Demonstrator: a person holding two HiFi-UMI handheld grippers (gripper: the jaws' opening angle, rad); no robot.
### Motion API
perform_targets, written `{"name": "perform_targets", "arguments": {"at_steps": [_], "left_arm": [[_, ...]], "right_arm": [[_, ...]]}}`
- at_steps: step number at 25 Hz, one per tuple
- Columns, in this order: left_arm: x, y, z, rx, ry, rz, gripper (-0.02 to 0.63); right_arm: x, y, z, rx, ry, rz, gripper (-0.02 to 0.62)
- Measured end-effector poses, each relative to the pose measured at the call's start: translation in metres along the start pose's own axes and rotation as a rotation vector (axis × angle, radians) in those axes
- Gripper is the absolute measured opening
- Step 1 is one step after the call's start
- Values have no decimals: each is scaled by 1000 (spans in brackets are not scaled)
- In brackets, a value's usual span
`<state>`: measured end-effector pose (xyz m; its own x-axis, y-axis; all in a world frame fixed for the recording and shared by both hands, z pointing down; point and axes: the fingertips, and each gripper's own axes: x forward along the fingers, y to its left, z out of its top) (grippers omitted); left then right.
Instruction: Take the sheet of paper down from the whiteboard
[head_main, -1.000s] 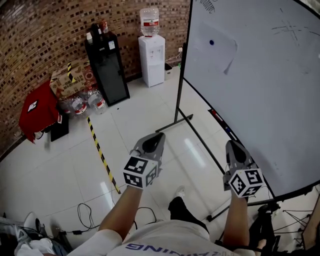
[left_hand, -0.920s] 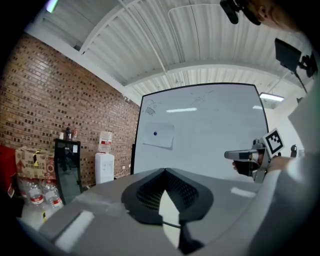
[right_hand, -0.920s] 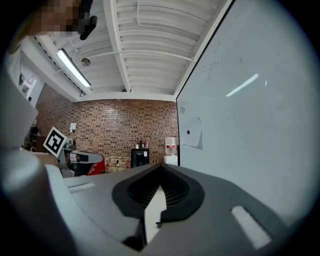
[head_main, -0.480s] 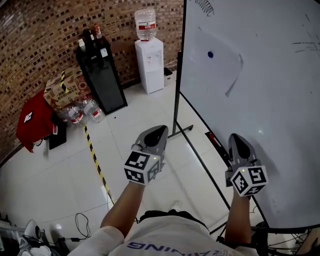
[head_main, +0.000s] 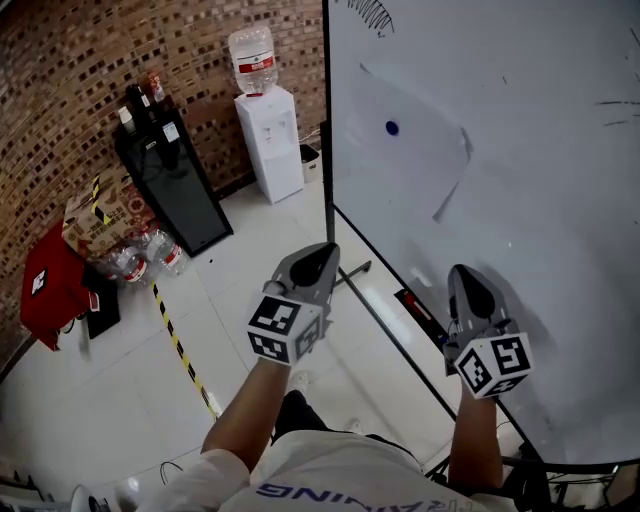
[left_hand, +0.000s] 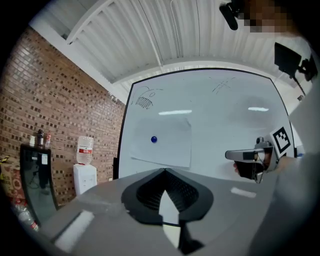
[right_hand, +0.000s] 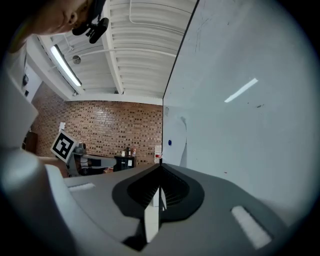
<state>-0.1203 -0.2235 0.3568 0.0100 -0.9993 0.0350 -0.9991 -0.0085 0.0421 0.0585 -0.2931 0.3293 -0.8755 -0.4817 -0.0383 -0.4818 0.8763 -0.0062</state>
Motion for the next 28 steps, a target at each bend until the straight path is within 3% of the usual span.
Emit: {"name": "perform_targets", "arguments": {"at_steps": [5, 10, 14, 18, 25, 28], "left_arm": [[51, 28, 8, 6, -10, -113, 6], [108, 58, 21, 47, -5, -266, 6], [141, 74, 41, 95, -50, -380, 6], [160, 76, 58, 142, -72, -479, 6], [187, 60, 84, 208, -132, -556, 6], [199, 50, 91, 322, -151, -529, 7]], "right_arm": [[30, -12, 6, -35, -1, -98, 6], [61, -27, 18, -41, -22, -274, 6], [75, -28, 30, -52, -43, -410, 6], [79, -27, 36, -31, -63, -503, 6], [81, -27, 39, -39, -40, -561, 6], [79, -29, 42, -41, -49, -576, 6]]}}
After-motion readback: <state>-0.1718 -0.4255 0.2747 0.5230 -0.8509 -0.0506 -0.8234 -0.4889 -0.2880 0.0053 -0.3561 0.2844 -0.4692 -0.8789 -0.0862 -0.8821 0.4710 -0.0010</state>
